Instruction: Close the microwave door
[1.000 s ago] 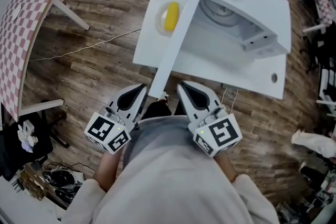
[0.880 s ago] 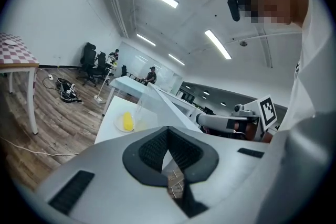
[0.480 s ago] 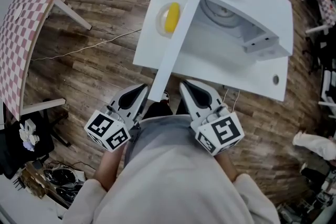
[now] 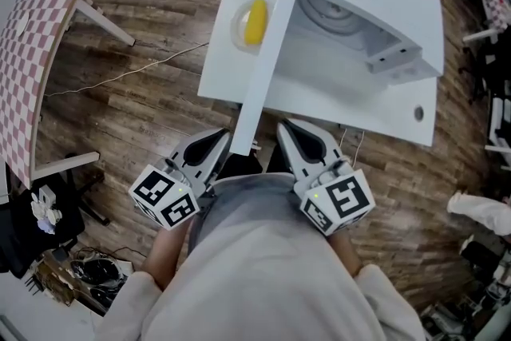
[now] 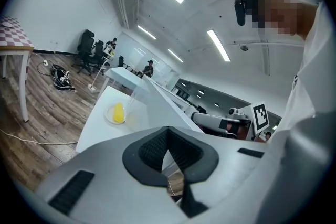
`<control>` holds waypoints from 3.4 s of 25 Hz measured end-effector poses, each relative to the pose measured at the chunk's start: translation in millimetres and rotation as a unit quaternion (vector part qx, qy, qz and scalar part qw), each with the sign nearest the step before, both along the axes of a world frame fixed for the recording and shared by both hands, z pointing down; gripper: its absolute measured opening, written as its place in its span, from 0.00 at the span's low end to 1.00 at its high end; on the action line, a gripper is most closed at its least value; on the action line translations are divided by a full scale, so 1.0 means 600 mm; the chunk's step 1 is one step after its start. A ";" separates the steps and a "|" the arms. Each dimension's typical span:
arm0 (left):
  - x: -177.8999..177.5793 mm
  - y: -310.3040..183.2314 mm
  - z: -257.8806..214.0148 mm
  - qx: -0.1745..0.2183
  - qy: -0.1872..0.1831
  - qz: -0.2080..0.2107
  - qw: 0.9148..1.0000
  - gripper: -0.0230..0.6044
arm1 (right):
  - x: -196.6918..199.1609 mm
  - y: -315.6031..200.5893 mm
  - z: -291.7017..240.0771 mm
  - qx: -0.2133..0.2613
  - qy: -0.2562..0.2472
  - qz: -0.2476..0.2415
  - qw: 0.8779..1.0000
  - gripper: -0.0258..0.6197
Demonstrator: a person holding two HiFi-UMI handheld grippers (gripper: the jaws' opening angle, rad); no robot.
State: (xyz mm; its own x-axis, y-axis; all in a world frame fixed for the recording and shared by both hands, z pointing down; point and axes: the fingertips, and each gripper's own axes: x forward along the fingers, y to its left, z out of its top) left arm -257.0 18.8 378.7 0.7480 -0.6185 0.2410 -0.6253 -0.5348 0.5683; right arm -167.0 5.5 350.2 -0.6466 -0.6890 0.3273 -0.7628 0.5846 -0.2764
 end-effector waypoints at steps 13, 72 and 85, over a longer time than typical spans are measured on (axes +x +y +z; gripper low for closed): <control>0.051 0.007 -0.001 -0.008 0.008 0.057 0.998 0.06 | 0.022 0.009 0.005 -0.008 -0.006 0.008 1.000 0.08; 0.233 -0.004 -0.009 -0.053 0.058 0.218 0.973 0.06 | 0.175 -0.007 0.017 -0.028 0.017 0.104 0.994 0.08; 0.268 -0.008 -0.019 -0.052 0.062 0.243 0.967 0.06 | 0.208 -0.013 0.013 -0.030 0.017 0.125 0.992 0.08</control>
